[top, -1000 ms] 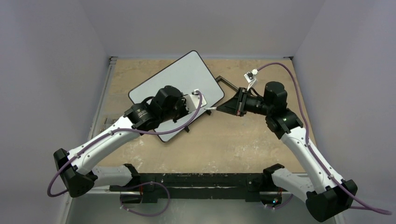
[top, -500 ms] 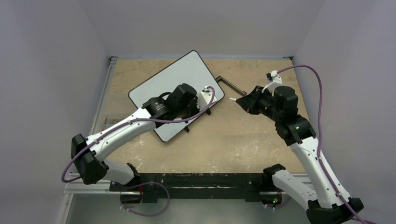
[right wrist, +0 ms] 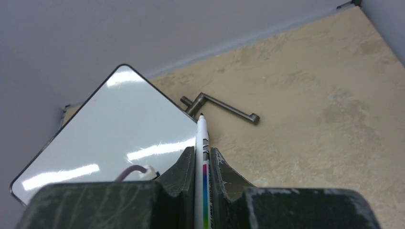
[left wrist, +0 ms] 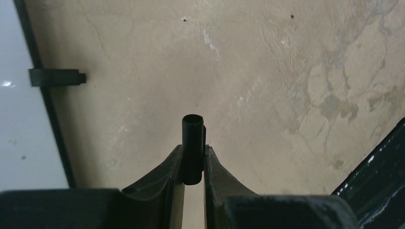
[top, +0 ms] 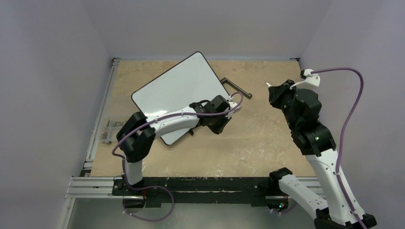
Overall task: Write a sentence on the whiteboard
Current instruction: Place the pen cap at the center of the board.
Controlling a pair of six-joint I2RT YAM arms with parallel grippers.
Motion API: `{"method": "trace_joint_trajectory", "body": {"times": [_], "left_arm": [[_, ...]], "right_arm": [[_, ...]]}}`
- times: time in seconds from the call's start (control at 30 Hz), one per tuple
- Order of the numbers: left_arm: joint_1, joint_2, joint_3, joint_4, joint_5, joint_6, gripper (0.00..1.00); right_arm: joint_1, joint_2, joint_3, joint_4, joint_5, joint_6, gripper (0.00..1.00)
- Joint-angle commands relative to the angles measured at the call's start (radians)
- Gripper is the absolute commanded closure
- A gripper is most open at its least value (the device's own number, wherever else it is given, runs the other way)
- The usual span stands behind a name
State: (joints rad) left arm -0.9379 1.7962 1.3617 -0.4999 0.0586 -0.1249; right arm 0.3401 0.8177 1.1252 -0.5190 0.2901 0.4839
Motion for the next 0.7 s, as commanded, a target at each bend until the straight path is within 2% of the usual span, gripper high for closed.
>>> {"method": "trace_joint_trajectory", "body": {"times": [0.0,0.13,0.2,0.33,0.5,0.67], "left_arm": [[-0.009,0.14,0.137,0.046,0.029,-0.136,1.0],[-0.01,0.221,0.169,0.069,0.034,-0.17,1.0],[-0.011,0.23,0.16,0.087,0.033,-0.178,0.96],[-0.012,0.224,0.143,0.103,0.052,-0.174,0.85],[-0.013,0.2,0.124,0.101,0.045,-0.161,0.65],[-0.013,0.173,0.114,0.096,0.04,-0.148,0.56]], "right_arm": [[-0.003,-0.047,0.052,0.023,0.158,-0.013,1.0],[-0.003,-0.092,0.033,0.042,0.177,-0.008,1.0],[-0.003,-0.098,0.031,0.044,0.174,-0.011,1.0],[-0.003,-0.101,0.025,0.046,0.156,-0.011,1.0],[-0.003,-0.095,0.02,0.051,0.137,-0.008,1.0],[-0.003,-0.099,0.021,0.049,0.128,-0.008,1.0]]}}
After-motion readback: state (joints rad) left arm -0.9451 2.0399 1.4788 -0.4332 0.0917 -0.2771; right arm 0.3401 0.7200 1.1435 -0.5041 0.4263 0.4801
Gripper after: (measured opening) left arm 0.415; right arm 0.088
